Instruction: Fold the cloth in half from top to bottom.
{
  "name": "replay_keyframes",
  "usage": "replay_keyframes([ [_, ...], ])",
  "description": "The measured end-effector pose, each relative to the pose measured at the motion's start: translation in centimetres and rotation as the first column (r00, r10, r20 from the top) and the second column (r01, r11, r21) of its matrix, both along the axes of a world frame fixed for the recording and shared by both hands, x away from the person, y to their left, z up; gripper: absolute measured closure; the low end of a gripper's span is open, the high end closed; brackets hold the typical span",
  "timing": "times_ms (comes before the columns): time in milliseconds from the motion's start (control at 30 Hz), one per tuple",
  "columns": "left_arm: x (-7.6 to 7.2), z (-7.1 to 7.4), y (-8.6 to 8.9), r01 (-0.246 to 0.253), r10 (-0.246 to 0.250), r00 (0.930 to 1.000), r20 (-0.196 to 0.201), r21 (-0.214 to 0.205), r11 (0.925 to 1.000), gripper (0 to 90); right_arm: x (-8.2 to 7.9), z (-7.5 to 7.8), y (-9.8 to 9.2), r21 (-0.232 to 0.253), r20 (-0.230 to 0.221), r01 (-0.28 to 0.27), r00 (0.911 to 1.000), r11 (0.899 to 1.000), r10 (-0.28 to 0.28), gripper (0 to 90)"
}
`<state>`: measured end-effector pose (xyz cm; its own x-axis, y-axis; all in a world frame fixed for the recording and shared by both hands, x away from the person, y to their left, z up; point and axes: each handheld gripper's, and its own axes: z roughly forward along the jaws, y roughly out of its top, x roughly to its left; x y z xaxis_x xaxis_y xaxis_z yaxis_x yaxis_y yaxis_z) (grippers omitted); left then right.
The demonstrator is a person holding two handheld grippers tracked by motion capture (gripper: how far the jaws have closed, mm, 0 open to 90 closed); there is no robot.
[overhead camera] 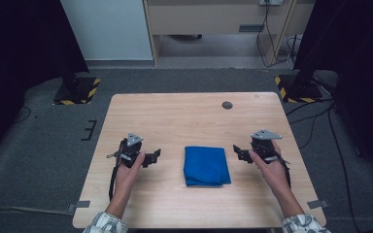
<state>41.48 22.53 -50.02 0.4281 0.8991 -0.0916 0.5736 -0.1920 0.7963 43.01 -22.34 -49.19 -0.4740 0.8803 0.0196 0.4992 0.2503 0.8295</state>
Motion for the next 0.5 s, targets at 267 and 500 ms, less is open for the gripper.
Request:
replay_keyframes([
  [267, 0.3, -0.4, 0.7, -0.014, 0.015, 0.9998, -0.012, 0.02, 0.9997, 5.9, 0.4, -0.4, -1.7, 0.011, -0.024, 0.051, 0.9984, 0.999, -0.05, 11.0],
  [500, 0.8, -1.6, 0.5, 0.004, 0.0, 0.9987, -0.051, 0.089, 0.9961, 6.2, 1.1, -1.8, -2.9, -0.024, -0.082, 0.099, 0.9916, 0.995, -0.1, 11.4],
])
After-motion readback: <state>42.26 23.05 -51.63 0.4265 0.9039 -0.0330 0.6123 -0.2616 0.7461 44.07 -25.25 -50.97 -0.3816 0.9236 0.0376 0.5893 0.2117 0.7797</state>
